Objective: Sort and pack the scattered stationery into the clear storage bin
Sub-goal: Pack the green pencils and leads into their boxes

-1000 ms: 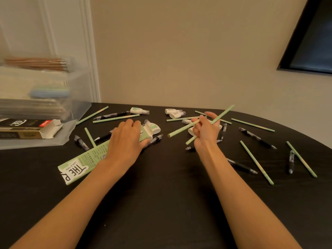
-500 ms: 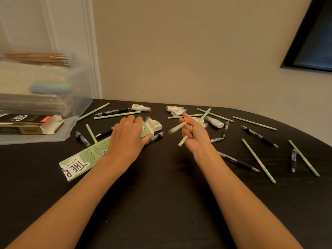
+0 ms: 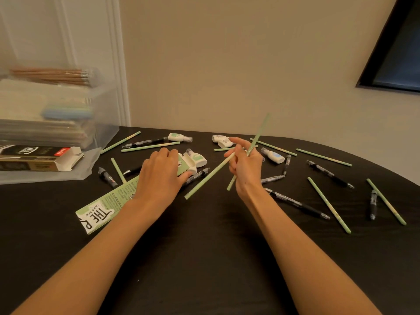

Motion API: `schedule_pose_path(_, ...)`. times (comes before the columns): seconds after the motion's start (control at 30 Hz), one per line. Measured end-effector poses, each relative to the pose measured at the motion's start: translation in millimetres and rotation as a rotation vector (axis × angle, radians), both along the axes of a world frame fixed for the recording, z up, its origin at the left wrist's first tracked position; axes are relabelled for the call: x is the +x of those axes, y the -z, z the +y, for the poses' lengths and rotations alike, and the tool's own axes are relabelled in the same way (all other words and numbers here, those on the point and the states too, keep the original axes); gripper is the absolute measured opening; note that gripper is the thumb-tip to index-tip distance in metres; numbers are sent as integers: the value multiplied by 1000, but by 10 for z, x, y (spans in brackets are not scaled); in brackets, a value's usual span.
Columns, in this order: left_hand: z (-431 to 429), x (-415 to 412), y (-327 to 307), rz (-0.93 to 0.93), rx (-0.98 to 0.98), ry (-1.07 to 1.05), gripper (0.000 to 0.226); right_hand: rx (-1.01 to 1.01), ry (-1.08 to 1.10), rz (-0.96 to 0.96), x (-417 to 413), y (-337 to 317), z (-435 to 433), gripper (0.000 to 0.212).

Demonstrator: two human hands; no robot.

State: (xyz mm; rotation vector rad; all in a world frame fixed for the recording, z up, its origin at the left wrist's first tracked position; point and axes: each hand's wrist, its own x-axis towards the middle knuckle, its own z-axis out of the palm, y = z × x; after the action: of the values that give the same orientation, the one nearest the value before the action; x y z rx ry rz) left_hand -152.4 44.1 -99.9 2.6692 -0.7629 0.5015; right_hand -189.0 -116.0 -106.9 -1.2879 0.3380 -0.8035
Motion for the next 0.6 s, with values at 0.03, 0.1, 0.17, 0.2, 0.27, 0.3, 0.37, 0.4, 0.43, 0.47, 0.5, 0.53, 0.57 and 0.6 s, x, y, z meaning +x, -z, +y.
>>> schedule_pose_path(0.03, 2, 2, -2, 0, 2, -2, 55, 40, -13, 1, 6, 6, -10, 28)
schedule_pose_path(0.1, 4, 12, -7, -1, 4, -13, 55, 154, -63, -23, 2, 8, -45, 31)
schedule_pose_path(0.17, 5, 18, -7, 2, 0, -24, 55, 248, -113, -58, -16, 11, -84, 33)
schedule_pose_path(0.2, 3, 20, -4, 2, -1, -23, 55, 282, -137, -73, -21, 17, -100, 34)
schedule_pose_path(0.27, 0, 21, 2, 2, 1, -17, 54, 309, -164, -74, -22, 37, -109, 31)
schedule_pose_path(0.3, -2, 21, 4, 1, 2, -15, 54, 306, -171, -62, -19, 49, -103, 28)
schedule_pose_path(0.37, -7, 23, 2, -1, 1, -15, 54, 296, -189, -35, -1, 67, -84, 21)
schedule_pose_path(0.4, -9, 23, 1, -2, 1, -16, 55, 288, -189, -20, 10, 72, -81, 16)
schedule_pose_path(0.43, -9, 22, -2, -2, 1, -18, 56, 273, -183, -1, 20, 77, -83, 10)
schedule_pose_path(0.47, -11, 22, -4, -2, 2, -20, 56, 254, -184, 21, 27, 79, -85, 9)
schedule_pose_path(0.5, -10, 24, -5, -1, 4, -22, 57, 235, -198, 47, 34, 84, -90, 15)
schedule_pose_path(0.53, -10, 25, -7, 2, 4, -24, 58, 222, -225, 73, 33, 80, -88, 22)
schedule_pose_path(0.57, -9, 25, -7, 6, 5, -25, 58, 213, -252, 100, 31, 77, -83, 28)
schedule_pose_path(0.6, -9, 27, -6, 9, 5, -25, 58, 200, -269, 128, 39, 77, -77, 32)
